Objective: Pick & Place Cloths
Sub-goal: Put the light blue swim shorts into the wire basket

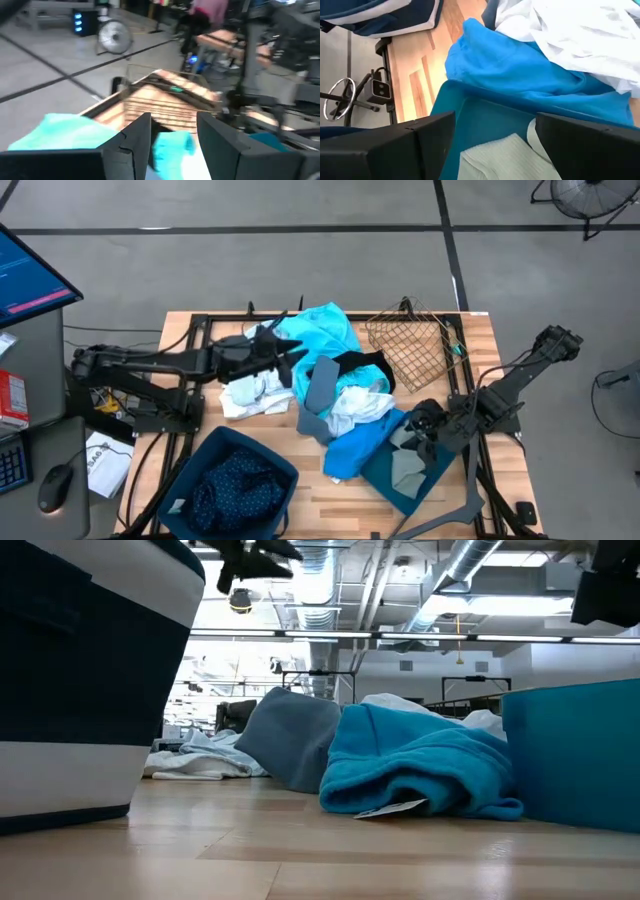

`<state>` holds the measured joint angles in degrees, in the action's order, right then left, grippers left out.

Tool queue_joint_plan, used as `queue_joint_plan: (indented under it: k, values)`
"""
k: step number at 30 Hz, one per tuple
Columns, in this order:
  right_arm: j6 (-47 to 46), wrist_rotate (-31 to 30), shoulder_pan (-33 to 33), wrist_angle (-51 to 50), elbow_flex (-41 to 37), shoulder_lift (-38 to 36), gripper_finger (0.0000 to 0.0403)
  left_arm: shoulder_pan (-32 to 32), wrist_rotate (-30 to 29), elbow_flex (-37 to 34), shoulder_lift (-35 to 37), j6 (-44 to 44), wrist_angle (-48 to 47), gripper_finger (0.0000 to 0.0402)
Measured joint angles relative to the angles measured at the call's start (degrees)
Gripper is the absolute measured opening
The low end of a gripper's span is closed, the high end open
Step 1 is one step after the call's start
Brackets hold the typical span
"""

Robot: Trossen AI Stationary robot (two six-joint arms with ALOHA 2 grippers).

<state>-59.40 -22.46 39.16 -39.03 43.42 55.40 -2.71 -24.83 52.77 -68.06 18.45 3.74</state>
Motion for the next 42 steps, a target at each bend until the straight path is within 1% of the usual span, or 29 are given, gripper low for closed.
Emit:
queue_joint_plan:
  k: [4,7,12,17,20,22,25,28,30,32,38,40,42]
  values:
    - [0.0,0.0,0.0,0.1,0.0,0.1,0.0269,-3.6,-0.2,0.4,-2.1,-0.2,-0.4,0.0143]
    - [0.0,0.0,0.0,0.5,0.0,0.1,0.0269,-6.5,0.0,0.4,-5.0,-0.2,-0.9,0.0144]
    - [-0.6,0.0,0.1,0.7,0.0,0.1,0.0269,-10.7,5.5,0.4,-10.4,-1.6,-0.9,0.0154]
    - [-1.2,0.0,0.1,0.9,0.0,0.1,0.0269,-11.0,6.6,0.5,-15.4,-1.7,1.7,0.018]
    - [-1.6,0.0,0.1,0.9,0.0,0.1,0.0269,-10.2,10.8,3.0,-17.0,-0.7,1.0,0.02]
    - [-2.0,0.0,0.1,0.9,0.0,0.1,0.0269,-8.9,11.7,6.5,-17.3,-1.0,-2.3,0.0212]
    - [-2.1,0.0,0.2,0.9,0.0,0.1,0.0269,-6.8,11.3,13.3,-17.2,-4.7,-13.0,0.0227]
    - [-2.1,0.0,0.2,0.9,0.0,0.1,0.0269,-5.4,6.7,20.7,-17.2,-8.6,-23.9,0.0234]
    - [-2.1,0.0,0.2,0.9,0.0,0.1,0.0269,-5.6,3.6,24.3,-17.1,-9.3,-30.1,0.0235]
    - [-2.1,0.0,0.2,0.9,0.0,0.1,0.0269,-7.2,2.8,25.7,-17.1,-8.8,-33.7,0.0235]
    - [-2.1,0.0,0.2,1.4,0.0,0.1,0.0269,-12.6,3.8,25.7,-18.0,-6.4,-37.7,0.0235]
    - [-2.1,0.0,0.2,1.6,0.0,0.1,0.0269,-14.4,5.4,25.4,-19.2,-6.5,-39.6,0.0235]
    - [-2.1,0.0,0.2,1.9,0.0,0.1,0.0269,-16.3,8.2,25.4,-20.5,-6.7,-38.9,0.0235]
